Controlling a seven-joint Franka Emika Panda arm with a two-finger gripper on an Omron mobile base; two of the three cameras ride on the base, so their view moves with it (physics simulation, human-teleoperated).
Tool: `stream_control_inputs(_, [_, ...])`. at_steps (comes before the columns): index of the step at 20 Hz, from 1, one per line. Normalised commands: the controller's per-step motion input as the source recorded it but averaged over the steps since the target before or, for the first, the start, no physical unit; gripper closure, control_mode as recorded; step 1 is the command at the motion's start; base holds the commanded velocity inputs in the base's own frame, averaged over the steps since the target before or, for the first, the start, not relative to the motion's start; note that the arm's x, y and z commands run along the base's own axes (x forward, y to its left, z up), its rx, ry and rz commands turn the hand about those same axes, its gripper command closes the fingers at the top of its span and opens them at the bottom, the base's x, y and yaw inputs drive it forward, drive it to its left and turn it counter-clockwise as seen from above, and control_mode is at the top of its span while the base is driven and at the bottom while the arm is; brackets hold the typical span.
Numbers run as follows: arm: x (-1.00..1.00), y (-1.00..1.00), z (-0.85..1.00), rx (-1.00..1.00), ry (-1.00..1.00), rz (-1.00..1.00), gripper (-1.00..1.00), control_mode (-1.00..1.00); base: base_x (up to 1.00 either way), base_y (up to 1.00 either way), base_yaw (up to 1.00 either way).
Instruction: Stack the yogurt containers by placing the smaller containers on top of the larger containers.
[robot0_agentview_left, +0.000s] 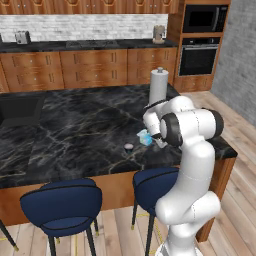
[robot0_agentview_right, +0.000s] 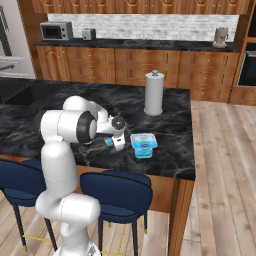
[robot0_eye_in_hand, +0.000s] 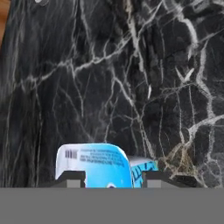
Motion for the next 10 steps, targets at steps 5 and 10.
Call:
stream_control_inputs(5, [0.0, 0.0, 0.0, 0.0, -0.08, 0.0, 1.0, -1.0, 0.0, 0.0, 0.0])
stream_control_inputs(10, [0.0, 0.01, 0.01, 0.0, -0.12, 0.0, 1.0, -1.0, 0.0, 0.0, 0.0])
